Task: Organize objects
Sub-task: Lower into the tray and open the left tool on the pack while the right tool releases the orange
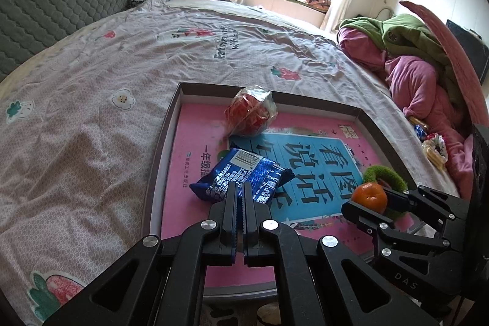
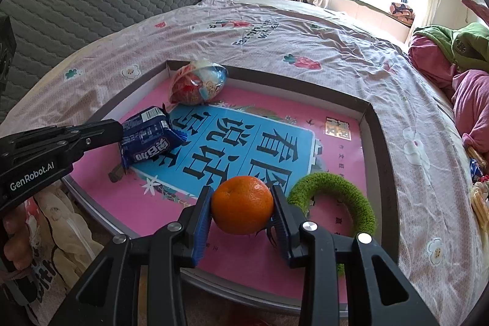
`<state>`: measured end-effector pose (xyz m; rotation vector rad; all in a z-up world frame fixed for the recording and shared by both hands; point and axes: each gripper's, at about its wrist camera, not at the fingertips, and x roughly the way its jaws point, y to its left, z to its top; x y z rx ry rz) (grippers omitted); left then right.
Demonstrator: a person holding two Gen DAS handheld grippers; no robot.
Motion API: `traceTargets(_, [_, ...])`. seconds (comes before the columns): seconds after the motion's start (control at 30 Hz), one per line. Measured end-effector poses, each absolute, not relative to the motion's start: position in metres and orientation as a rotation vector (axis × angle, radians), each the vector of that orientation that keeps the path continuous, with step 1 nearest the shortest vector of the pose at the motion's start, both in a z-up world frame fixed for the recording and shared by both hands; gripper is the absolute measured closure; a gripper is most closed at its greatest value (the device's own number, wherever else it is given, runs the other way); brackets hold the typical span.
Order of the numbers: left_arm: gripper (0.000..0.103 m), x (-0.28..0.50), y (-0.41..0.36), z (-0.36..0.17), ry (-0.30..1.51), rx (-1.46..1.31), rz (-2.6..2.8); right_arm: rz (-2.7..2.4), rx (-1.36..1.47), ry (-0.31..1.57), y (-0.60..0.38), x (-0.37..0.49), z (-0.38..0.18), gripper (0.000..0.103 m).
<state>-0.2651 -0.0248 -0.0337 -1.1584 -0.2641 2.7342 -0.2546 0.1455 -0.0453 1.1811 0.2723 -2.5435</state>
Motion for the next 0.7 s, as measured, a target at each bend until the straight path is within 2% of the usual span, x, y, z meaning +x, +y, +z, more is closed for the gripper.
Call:
traceTargets(0.43, [0.095,-0.265,-0.033,-0.035,-0.320,-1.188,2.712,-2.528,1.208,0.250,0.147,-0.254,-0.046,0.065])
traceTargets(0.5, [0.089,-0.264,-0.034,-0.035,-0.334,-1.193,2.704,-2.527,1.205,0.250,0.147,-0.253,-0.046,0.065])
traceTargets(0.7, [0.080,-0.262,-0.036,-0.033,-0.346,-1.190,2.707,-2.536,1.187,0.238,0.149,-0.251,-0.044,0.064])
